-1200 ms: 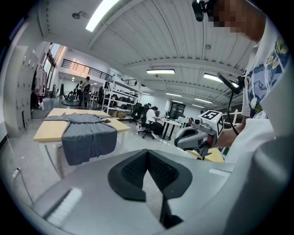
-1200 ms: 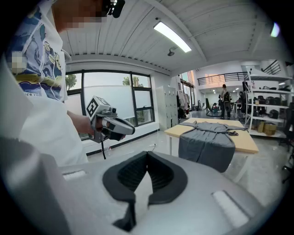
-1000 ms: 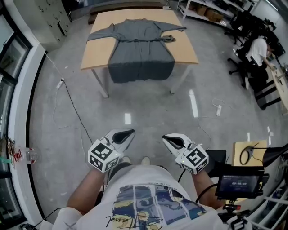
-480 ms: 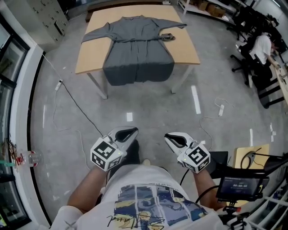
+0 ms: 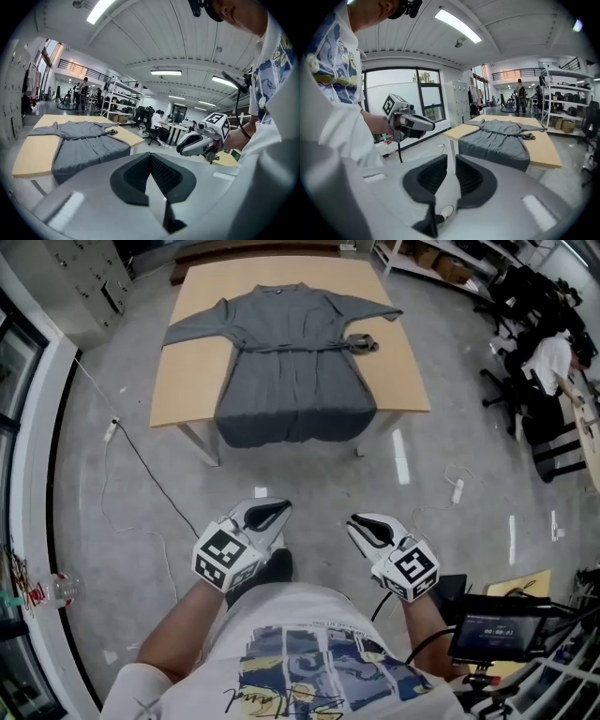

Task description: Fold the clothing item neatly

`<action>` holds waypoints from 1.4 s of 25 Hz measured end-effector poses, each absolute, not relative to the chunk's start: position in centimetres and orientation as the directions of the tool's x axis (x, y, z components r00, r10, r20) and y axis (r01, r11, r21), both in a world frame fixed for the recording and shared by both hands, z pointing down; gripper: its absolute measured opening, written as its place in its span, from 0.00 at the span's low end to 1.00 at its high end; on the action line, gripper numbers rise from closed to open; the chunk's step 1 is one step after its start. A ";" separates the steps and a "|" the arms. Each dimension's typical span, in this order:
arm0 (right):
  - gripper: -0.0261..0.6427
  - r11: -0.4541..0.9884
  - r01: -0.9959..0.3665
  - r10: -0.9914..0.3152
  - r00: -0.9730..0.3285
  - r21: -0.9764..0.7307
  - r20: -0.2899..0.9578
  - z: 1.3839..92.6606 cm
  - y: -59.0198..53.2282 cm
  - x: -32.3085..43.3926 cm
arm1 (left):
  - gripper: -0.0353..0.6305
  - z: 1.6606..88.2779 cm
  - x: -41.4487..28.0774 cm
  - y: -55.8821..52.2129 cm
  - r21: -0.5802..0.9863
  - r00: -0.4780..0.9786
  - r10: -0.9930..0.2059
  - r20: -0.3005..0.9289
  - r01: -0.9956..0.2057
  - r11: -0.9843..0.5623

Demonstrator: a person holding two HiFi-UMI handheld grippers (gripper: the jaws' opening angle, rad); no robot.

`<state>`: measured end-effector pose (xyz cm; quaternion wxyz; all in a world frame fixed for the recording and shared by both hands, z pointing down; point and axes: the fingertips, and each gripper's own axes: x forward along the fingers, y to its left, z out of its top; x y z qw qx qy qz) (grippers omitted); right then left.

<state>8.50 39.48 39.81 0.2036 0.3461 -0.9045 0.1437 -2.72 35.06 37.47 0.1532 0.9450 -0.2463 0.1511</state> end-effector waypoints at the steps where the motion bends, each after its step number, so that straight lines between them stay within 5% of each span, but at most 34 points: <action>1: 0.10 0.716 -0.688 -0.570 -0.674 -0.119 0.469 39.8 38.0 8.2 | 0.06 37.4 -3.2 33.7 0.211 0.832 -0.422 0.360 -0.513 -0.832; 10: 0.10 0.709 -0.696 -0.575 -0.665 -0.116 0.476 41.5 25.4 5.9 | 0.06 40.0 -6.8 22.1 0.222 0.825 -0.427 0.371 -0.525 -0.822; 24: 0.10 0.708 -0.702 -0.604 -0.658 -0.076 0.450 39.0 21.0 4.7 | 0.06 37.7 -10.8 19.9 0.198 0.792 -0.500 0.351 -0.585 -0.787; 35: 0.10 0.665 -0.743 -0.642 -0.617 -0.068 0.455 41.0 4.2 12.5 | 0.06 38.1 -9.0 8.9 0.182 0.729 -0.556 0.400 -0.658 -0.731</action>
